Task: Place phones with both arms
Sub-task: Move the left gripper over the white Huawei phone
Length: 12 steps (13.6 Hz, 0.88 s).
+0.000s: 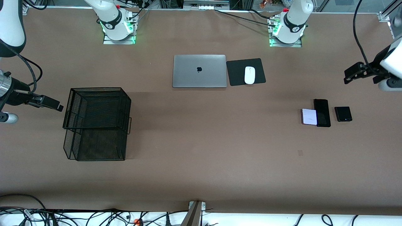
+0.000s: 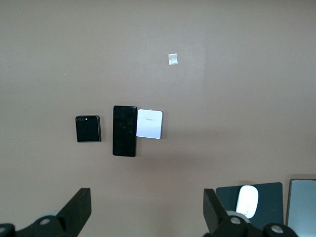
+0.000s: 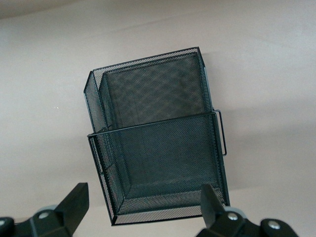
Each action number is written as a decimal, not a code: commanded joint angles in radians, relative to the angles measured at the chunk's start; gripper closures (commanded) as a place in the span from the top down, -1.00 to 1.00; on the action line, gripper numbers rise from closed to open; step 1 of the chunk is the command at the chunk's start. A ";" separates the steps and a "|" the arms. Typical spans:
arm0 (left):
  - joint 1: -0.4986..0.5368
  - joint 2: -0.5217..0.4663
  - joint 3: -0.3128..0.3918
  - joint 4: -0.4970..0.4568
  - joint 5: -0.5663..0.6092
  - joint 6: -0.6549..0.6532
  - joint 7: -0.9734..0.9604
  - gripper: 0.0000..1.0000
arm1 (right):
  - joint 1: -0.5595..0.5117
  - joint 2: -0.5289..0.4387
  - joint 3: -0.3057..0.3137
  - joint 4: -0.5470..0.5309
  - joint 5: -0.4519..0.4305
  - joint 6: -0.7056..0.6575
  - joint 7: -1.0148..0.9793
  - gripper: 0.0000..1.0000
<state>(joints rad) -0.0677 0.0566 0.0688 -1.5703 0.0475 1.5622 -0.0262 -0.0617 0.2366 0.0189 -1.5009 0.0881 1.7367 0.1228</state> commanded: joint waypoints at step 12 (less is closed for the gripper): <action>0.082 0.147 0.000 -0.404 -0.011 0.556 0.206 1.00 | 0.000 -0.011 0.006 0.002 -0.004 -0.017 0.012 1.00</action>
<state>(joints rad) 0.0073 0.2350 0.0699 -1.8777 0.0476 2.0327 0.1417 -0.0611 0.2366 0.0214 -1.5007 0.0881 1.7357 0.1228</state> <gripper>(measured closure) 0.000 0.000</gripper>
